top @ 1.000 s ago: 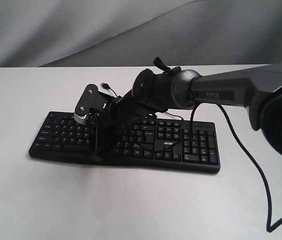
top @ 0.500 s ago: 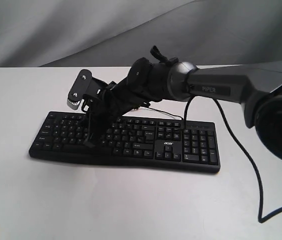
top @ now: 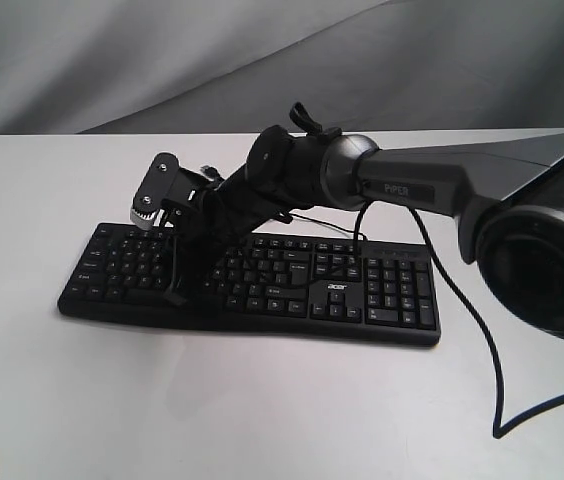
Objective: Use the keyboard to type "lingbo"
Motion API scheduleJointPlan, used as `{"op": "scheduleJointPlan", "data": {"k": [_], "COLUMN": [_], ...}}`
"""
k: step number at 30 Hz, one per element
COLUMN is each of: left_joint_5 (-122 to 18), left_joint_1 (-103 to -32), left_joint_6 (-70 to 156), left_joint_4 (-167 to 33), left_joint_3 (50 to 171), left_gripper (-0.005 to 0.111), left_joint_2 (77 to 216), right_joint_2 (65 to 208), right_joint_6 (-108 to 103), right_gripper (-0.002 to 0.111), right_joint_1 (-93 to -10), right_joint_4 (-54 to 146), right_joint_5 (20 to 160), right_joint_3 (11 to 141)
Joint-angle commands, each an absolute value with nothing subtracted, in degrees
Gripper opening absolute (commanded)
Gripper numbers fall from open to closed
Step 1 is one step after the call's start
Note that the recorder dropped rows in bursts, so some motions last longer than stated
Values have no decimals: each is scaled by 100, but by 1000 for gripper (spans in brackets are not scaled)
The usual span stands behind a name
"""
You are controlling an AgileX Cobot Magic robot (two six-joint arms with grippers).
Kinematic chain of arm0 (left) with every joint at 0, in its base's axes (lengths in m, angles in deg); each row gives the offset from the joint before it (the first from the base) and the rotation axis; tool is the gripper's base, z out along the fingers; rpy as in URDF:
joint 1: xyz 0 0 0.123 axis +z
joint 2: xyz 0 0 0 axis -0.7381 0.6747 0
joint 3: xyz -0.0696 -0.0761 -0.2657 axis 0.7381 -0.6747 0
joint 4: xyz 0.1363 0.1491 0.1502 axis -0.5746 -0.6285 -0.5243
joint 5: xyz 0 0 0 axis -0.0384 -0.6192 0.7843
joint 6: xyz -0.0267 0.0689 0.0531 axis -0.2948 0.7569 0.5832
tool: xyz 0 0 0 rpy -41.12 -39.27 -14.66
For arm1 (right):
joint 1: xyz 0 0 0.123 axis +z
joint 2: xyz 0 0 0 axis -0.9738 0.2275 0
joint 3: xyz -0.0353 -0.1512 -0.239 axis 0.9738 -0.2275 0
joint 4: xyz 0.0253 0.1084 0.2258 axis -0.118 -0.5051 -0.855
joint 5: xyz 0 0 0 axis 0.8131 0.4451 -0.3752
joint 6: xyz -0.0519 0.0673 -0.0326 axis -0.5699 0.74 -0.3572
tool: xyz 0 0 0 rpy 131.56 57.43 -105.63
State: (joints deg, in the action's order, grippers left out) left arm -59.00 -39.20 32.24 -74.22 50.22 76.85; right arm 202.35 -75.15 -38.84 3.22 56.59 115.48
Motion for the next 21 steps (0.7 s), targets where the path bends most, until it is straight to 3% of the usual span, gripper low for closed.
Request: {"op": "scheduleJointPlan", "data": {"k": [1, 21], "left_joint_5": [-5850, -5850], "left_joint_1": [-3958, -3958], "left_joint_6": [3212, 3212], "left_joint_4": [-7423, -7423], "left_joint_3": [4994, 4994], "left_gripper": [0, 0], "left_joint_2": [7657, 7657], "right_joint_2": [20230, 20337], "right_joint_6": [-7506, -7549], "right_gripper": [0, 0], "right_joint_1": [-3865, -3865], "right_joint_4": [311, 240], "right_joint_5": [5649, 5753], "right_joint_3": [11583, 11583]}}
